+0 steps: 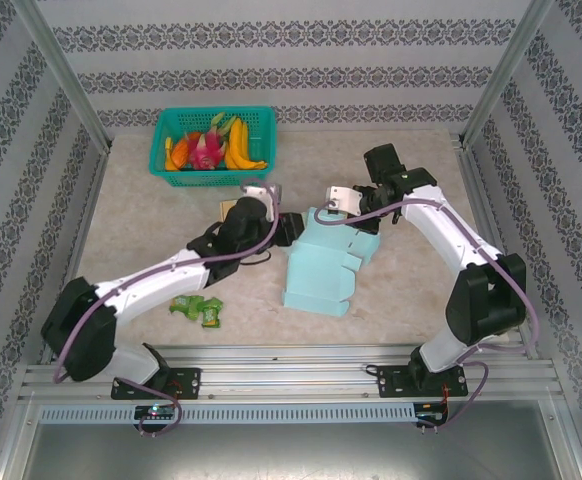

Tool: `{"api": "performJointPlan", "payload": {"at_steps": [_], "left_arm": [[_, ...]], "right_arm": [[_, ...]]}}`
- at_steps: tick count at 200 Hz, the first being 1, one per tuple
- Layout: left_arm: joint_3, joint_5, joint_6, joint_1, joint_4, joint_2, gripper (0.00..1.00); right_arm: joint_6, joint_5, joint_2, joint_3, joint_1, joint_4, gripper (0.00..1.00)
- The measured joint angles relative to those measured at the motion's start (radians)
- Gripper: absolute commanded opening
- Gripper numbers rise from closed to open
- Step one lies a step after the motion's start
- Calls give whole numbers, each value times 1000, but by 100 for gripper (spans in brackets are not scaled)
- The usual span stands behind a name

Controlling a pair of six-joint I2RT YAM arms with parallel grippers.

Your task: Fold the paper box

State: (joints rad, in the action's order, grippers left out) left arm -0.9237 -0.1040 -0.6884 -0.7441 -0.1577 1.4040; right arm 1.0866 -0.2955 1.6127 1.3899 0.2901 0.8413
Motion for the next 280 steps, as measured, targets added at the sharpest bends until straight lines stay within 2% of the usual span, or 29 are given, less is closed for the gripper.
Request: {"api": "performJointPlan", "payload": {"at_steps": [20, 47, 68, 90, 163, 213, 280], "left_arm": [[59, 1, 42, -76, -19, -20, 30], [64, 4, 99, -159, -45, 57, 27], [33, 18, 129, -184, -45, 149, 24], [3, 85, 150, -183, -53, 222, 22], [19, 267, 188, -77, -123, 224, 22], [114, 307, 207, 13, -139, 182, 22], [176, 315, 237, 26, -160, 163, 22]], "right_arm": [[-16, 4, 32, 23, 0, 10, 0], [-34, 8, 50, 25, 0, 18, 0], [-38, 10, 50, 25, 0, 23, 0], [-37, 10, 50, 25, -3, 23, 0], [-34, -5, 39, -8, -14, 20, 0], [-34, -16, 23, -7, -14, 18, 0], [-37, -35, 6, -8, -14, 17, 0]]}}
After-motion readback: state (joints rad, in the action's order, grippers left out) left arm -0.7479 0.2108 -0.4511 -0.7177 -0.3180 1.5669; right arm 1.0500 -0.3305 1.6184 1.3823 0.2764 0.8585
